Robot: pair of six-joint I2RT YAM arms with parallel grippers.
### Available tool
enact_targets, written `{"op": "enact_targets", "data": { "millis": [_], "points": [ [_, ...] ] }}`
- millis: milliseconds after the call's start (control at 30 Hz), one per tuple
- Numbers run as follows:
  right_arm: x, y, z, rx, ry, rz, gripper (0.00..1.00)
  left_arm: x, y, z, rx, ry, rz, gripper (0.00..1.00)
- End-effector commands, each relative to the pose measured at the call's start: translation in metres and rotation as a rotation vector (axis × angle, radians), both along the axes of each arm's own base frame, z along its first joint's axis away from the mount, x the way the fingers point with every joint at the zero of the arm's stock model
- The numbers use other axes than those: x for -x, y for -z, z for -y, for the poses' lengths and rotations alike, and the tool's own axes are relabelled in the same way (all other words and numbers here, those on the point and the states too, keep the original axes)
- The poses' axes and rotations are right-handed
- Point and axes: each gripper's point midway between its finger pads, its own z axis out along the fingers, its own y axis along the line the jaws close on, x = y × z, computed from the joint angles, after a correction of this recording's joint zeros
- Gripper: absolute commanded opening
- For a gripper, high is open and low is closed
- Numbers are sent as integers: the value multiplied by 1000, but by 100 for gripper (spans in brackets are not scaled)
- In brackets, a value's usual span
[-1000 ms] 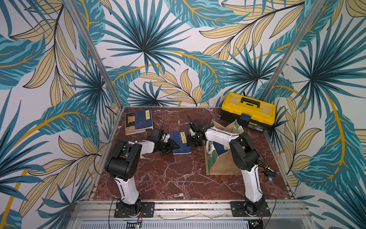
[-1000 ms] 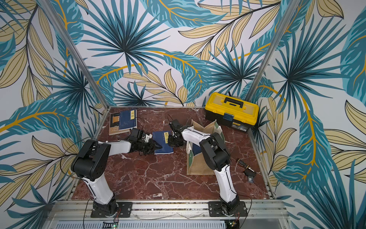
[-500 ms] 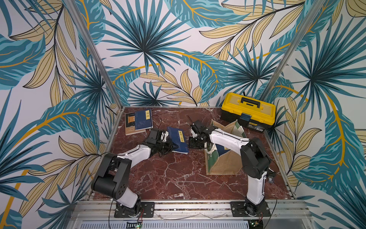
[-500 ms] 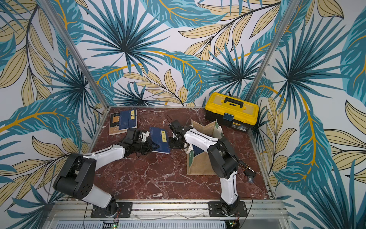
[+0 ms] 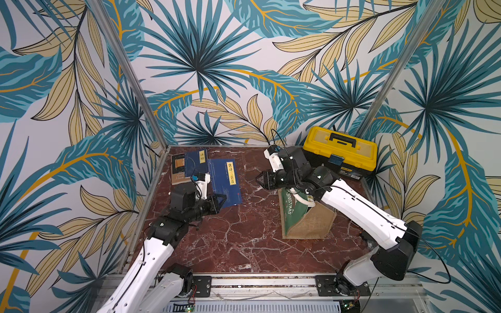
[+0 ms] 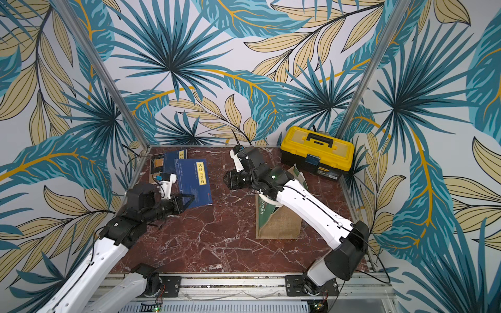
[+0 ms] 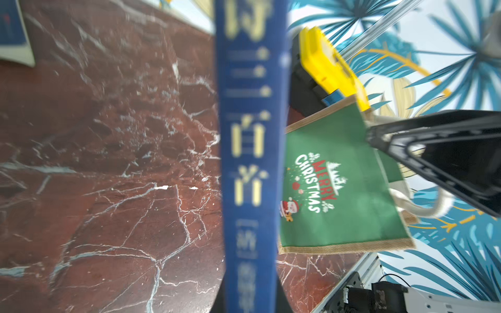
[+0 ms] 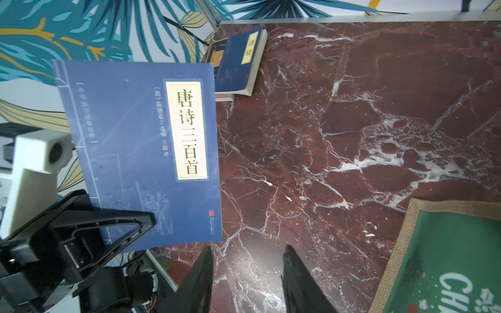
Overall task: Put the books into the canvas bag
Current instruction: Pick up the book from the center of the board, then place the book in the canvas bag.
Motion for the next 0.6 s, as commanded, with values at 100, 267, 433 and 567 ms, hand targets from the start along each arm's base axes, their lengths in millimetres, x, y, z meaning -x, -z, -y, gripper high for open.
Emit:
{"op": "enact_targets", "data": {
  "millis": [100,267,433,567],
  "points": [
    [19,7,-38,-16,-135,-38,48,17,-31,-22,-22,-76,129,0],
    [28,20,-67,-23,-163,-60,49,24,-35,-30,-52,-100,105,0],
    [27,20,-89,-61,-163,-61,51,35,-43,-36,-62,-115,101,0],
    [23,-6,-86,-110,-147,3,53,46,-60,-26,-18,-50,137,0]
  ]
}}
